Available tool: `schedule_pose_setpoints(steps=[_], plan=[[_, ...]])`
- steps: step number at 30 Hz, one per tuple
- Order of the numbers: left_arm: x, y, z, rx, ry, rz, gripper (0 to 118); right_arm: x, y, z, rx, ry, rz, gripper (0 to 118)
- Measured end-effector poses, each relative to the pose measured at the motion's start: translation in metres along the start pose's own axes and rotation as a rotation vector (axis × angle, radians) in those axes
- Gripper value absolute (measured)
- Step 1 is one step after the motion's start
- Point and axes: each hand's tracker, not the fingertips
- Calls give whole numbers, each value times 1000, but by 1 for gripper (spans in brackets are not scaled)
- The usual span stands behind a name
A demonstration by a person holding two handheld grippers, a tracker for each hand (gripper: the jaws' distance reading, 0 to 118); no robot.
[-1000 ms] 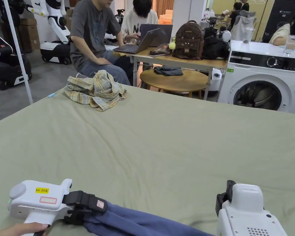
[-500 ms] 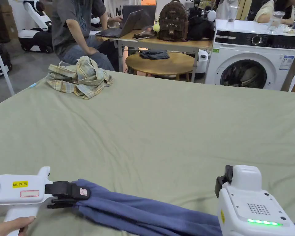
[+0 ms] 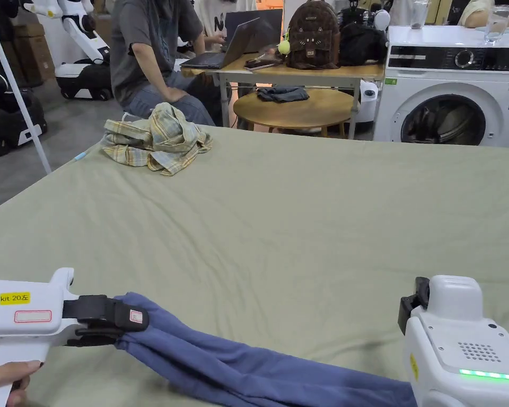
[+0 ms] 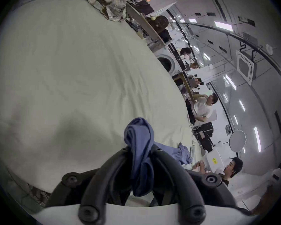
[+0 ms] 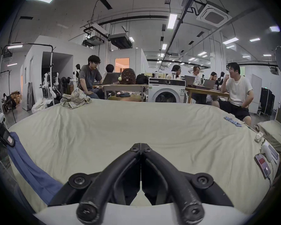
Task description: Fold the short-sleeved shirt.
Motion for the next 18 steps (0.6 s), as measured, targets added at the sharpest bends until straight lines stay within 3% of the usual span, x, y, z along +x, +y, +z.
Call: schedule_pose_setpoints(steps=[8,12,18], plan=[[59,-12,-38,-83,-197,-2,11,2,-1,4,-8,10,-4,0],[88,-26,-83,-138,-177,-28,11,6,-4,8,-11,6,6,0],[98,-45,-171,-265,-35,-57,11,19,-11,12,-29,-17,8,0]])
